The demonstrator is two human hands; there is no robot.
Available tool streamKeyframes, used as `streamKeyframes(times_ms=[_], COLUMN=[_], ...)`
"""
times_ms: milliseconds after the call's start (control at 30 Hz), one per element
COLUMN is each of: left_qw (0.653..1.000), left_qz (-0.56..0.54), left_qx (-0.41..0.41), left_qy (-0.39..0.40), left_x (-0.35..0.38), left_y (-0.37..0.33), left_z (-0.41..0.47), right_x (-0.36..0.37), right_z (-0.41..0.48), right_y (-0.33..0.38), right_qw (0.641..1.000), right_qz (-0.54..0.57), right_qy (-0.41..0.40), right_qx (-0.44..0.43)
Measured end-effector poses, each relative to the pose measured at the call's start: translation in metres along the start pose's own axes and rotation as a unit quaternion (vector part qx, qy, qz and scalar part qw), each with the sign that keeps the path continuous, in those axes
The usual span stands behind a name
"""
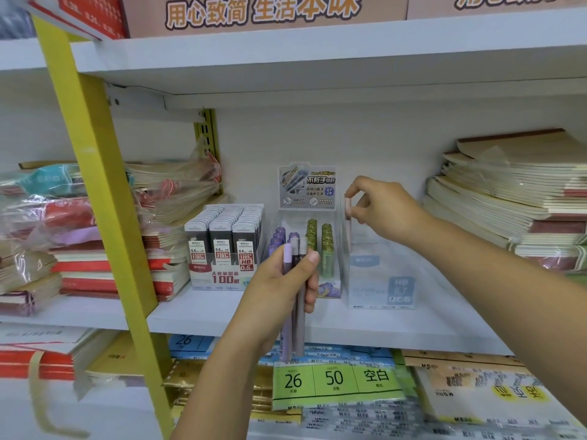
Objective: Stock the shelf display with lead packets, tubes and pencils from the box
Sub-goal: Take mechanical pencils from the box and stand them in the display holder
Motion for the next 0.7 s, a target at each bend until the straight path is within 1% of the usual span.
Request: streamKeyframes(times_ms=[67,100,167,200,267,367,433,533,633,700], left_qw=[1.0,1.0,0.999,0.998,0.998,0.995,0.994,0.993,0.992,0.992], left_qz=[-0.008,-0.021,-0.046,-0.055,-0.068,-0.097,-0.106,-0.096,-0.085,-0.079], left_qx=[-0.001,-0.002,-0.006,-0.006,-0.006,-0.013,-0.025,-0.038,-0.043,-0.046], left_qy=[-0.001,-0.001,0.0,0.004,0.015,0.027,0.032,0.062,0.084,0.091], left_x=[0.0,0.001,0.003,0.004,0.007,0.011,0.014,0.021,0.028,0.031], left_y=[-0.002,-0.004,-0.006,-0.007,-0.008,-0.009,-0.008,-0.006,-0.005,-0.004], left_z=[-0.001,-0.002,-0.003,-0.004,-0.005,-0.007,-0.009,-0.013,-0.017,-0.018], right_x=[-0.007,-0.011,-0.019,-0.022,-0.023,-0.01,-0.001,0.002,0.005,0.009], right_z=[-0.01,-0.018,-0.041,-0.054,-0.079,-0.109,-0.118,-0.118,-0.117,-0.119], right_y=[0.004,0.006,0.009,0.01,0.01,0.009,0.009,0.011,0.015,0.015], right_qw=[0.998,0.995,0.985,0.979,0.969,0.958,0.954,0.95,0.938,0.932], right_qz=[-0.002,0.019,0.093,0.136,0.209,0.284,0.299,0.311,0.338,0.351], right_qy=[-0.058,-0.089,-0.133,-0.139,-0.116,-0.032,0.003,0.031,0.078,0.093], right_qx=[-0.028,-0.042,-0.063,-0.067,-0.06,-0.029,-0.011,0.001,0.011,0.021])
Point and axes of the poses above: each hand's wrist, its own z-axis towards the middle knuckle, its own x-axis out of the palm, y = z × x, the point moved 5 cm from there along z, towards the middle knuckle, and after that the axes turned 11 degrees about x, right-handed, at the moved point
